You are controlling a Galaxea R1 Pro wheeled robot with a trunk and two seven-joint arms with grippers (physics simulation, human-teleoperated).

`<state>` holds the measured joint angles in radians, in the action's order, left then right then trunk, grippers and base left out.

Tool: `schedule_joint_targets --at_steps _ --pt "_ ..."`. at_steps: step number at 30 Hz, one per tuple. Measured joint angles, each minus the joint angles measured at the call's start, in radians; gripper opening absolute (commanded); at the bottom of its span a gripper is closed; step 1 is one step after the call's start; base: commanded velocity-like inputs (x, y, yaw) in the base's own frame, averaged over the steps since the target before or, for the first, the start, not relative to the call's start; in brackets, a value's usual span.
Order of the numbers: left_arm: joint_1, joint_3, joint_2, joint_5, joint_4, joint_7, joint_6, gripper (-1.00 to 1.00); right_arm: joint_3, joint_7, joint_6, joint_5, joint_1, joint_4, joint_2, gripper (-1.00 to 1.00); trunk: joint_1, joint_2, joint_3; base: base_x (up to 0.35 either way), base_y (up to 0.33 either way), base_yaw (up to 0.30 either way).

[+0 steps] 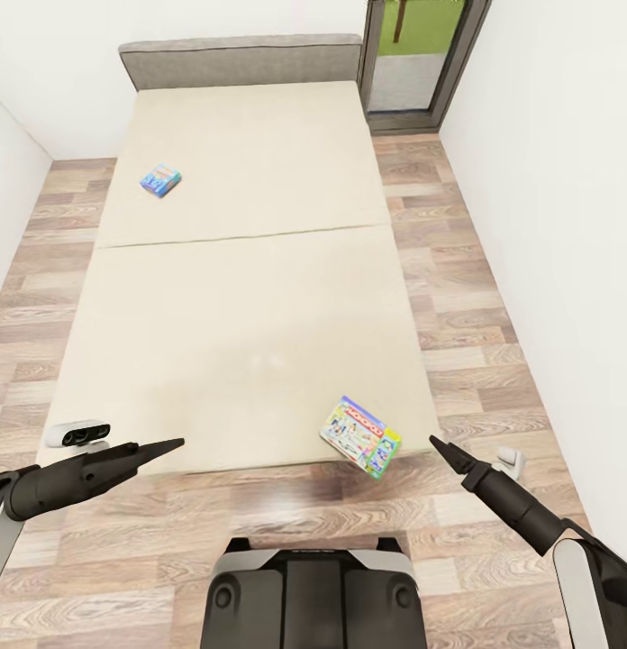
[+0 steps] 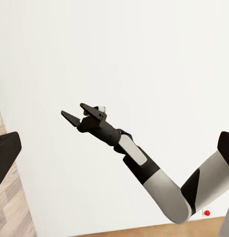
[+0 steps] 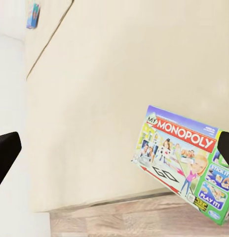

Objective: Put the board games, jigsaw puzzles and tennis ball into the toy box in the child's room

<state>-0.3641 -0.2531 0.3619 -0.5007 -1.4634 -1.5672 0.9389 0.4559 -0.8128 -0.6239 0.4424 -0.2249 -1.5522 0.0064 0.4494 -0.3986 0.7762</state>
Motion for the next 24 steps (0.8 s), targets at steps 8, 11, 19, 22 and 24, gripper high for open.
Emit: schedule_joint_targets --at_steps 8,11,19,22,24 --pt "0.0 0.0 0.001 0.0 0.0 0.0 0.0 1.0 0.0 0.003 0.0 0.0 0.0 0.001 0.0 1.0 0.0 0.0 -0.013 0.0 0.0 -0.047" --pt "0.0 0.0 0.0 0.0 0.0 0.0 0.0 1.0 0.001 0.003 0.004 -0.001 0.0 0.009 0.0 1.0 0.0 0.0 -0.017 0.0 0.0 -0.012" --pt "0.0 0.0 0.001 0.0 0.0 0.0 0.0 1.0 0.001 0.004 0.032 -0.001 0.0 0.035 -0.001 1.0 0.0 0.0 -0.03 -0.026 -0.03 -0.004" --pt "0.0 0.0 0.0 -0.001 0.0 0.0 -0.001 1.0 0.003 0.003 0.037 0.004 0.0 0.04 -0.006 1.0 0.0 0.0 -0.035 -0.125 -0.173 -0.001" --pt "0.0 0.0 -0.002 -0.001 0.001 0.0 -0.001 1.0 0.003 0.003 0.038 0.006 0.0 0.041 -0.007 1.0 0.0 0.0 -0.038 -0.144 -0.205 0.0"
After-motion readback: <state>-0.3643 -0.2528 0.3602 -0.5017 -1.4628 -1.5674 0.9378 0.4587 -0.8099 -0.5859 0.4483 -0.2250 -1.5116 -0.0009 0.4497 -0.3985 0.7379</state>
